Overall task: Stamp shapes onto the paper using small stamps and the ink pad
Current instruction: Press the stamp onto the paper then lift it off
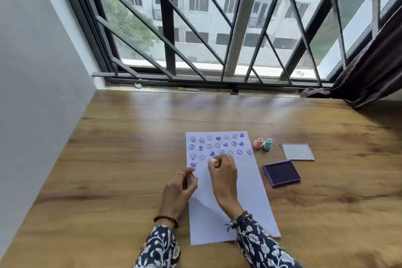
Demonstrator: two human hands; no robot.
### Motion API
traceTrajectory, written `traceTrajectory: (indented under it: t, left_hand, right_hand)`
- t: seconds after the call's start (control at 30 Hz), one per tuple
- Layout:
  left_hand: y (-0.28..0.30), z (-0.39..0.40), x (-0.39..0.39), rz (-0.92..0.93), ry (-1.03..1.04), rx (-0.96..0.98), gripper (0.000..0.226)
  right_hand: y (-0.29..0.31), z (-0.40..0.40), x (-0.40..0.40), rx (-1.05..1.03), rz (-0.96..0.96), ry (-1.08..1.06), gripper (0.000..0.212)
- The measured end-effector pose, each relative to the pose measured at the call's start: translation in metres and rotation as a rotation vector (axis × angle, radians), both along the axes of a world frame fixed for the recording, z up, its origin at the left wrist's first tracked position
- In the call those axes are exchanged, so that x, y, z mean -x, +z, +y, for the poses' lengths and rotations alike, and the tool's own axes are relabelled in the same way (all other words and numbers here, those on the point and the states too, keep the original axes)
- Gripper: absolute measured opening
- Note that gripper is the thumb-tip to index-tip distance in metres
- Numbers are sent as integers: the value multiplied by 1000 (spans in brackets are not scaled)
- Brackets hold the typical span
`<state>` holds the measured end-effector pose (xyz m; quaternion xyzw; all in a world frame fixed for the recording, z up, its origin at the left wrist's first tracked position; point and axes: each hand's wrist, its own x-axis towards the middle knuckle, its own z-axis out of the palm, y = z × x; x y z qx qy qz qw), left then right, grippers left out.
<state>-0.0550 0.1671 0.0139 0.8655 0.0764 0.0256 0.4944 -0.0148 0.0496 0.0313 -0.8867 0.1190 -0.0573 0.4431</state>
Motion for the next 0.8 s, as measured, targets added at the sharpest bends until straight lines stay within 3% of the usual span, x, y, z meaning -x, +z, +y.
traceTrajectory:
  t: [0.37, 0.6, 0.8]
  left_hand:
    - [-9, 5, -2, 11, 5, 123, 20]
    - [-14, 6, -3, 3, 22, 151, 22]
    - [-20, 6, -7, 13, 34, 169, 25]
  right_hand:
    - [-10, 1, -15, 381, 7, 124, 16]
    - [2, -8, -43, 442, 131, 260, 10]
    - [7, -13, -70, 425, 291, 386, 18]
